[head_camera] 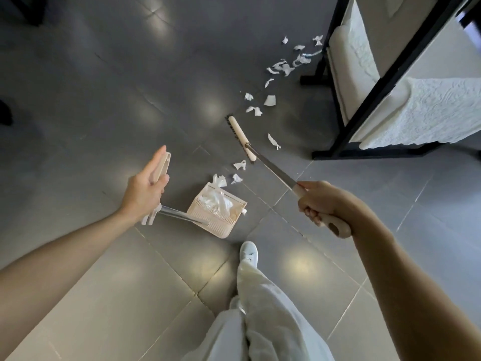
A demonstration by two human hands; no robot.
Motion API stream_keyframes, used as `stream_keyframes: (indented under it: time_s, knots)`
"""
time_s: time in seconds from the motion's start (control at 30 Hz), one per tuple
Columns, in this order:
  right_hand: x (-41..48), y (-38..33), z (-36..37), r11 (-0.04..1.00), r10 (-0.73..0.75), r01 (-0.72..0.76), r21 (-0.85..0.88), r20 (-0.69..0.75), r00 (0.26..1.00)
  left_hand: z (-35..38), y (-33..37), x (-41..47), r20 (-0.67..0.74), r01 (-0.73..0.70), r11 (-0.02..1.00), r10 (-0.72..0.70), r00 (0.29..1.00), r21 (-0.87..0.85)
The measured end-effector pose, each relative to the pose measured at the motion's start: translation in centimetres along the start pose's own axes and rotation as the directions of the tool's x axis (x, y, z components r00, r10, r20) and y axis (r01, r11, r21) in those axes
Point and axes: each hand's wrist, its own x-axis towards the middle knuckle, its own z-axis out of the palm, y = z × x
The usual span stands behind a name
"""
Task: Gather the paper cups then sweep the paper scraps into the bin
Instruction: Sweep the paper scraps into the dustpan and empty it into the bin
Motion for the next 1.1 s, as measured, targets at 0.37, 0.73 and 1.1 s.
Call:
stream_keyframes:
  time_s: [0.37, 0.73, 1.1]
  knots:
    - [15.7, -3.0, -5.5, 0.971, 0.063, -0.109, -0.213, -0.216, 0.974, -4.5, 1.8, 4.5, -0.054, 0.066, 0.996, -0.062, 0.997, 0.061]
    - [14.7, -7.4, 2.3, 0.979, 0.11, -0.089, -0.186, 0.109, 0.988, -5.9, 0.0, 12.8, 0.132, -0.03, 0.99, 0.011, 0.991, 0.141]
    - [6.2, -13.4, 12.4, 0.963, 0.173, -0.223, 0.153, 0.286, 0.942, -7.2, -0.5, 14.1, 0.257, -0.215, 0.971, 0.183, 0.949, 0.102]
